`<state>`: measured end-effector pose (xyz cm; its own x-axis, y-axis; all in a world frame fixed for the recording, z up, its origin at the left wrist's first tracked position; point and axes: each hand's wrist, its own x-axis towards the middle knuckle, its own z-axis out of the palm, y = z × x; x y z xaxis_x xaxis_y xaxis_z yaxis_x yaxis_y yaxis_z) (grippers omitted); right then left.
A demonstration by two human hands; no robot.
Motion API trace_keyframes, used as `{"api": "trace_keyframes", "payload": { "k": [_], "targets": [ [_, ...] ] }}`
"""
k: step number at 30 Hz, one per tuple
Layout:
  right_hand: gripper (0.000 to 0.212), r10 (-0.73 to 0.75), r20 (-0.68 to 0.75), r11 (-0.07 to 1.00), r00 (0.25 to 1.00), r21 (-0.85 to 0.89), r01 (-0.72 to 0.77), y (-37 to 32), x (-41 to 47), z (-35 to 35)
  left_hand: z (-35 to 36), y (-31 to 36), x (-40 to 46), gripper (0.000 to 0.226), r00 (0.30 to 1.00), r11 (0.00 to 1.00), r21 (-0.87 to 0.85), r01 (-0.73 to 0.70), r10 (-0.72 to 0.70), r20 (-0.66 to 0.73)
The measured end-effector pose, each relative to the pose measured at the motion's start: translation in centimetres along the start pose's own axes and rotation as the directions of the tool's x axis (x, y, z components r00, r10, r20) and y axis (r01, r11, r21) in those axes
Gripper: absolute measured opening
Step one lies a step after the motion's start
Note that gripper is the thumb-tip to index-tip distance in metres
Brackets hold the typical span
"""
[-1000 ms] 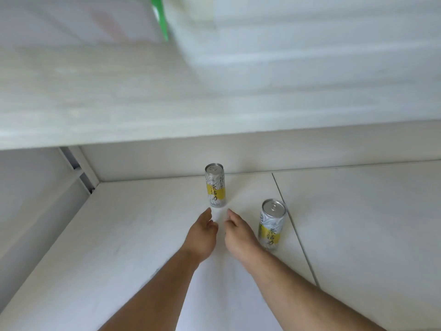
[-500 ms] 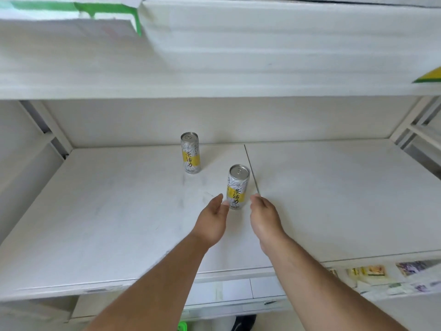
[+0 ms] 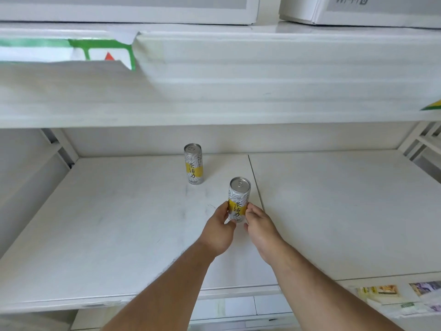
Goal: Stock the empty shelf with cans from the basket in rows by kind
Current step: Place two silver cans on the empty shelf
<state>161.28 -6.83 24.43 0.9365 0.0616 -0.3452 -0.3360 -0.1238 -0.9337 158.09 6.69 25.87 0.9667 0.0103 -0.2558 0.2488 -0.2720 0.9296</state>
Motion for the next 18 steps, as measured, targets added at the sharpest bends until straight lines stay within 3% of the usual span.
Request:
{"api": "trace_keyframes", "payload": {
  "k": [12, 15, 18],
  "targets": [
    [0.041, -0.037, 0.188, 0.994, 0.982, -0.090, 0.055, -1.3, 0.2, 8.2, -7.4, -2.7, -1.2, 0.062, 0.985, 0.999, -0.045, 0.020, -0.027, -0.167],
    [0.055, -0.035, 0.208, 0.993, 0.977, -0.107, 0.058, -1.0, 0.7, 9.7, -8.8, -3.3, -1.5, 0.061, 0.983, 0.999, -0.039, 0.014, -0.020, -0.180],
    [0.050, -0.045, 0.197, 0.995, 0.979, -0.084, 0.062, -1.0, 0.9, 10.2, -9.3, -3.7, -1.3, 0.058, 0.984, 0.999, -0.031, 0.011, -0.016, -0.176]
  ]
}}
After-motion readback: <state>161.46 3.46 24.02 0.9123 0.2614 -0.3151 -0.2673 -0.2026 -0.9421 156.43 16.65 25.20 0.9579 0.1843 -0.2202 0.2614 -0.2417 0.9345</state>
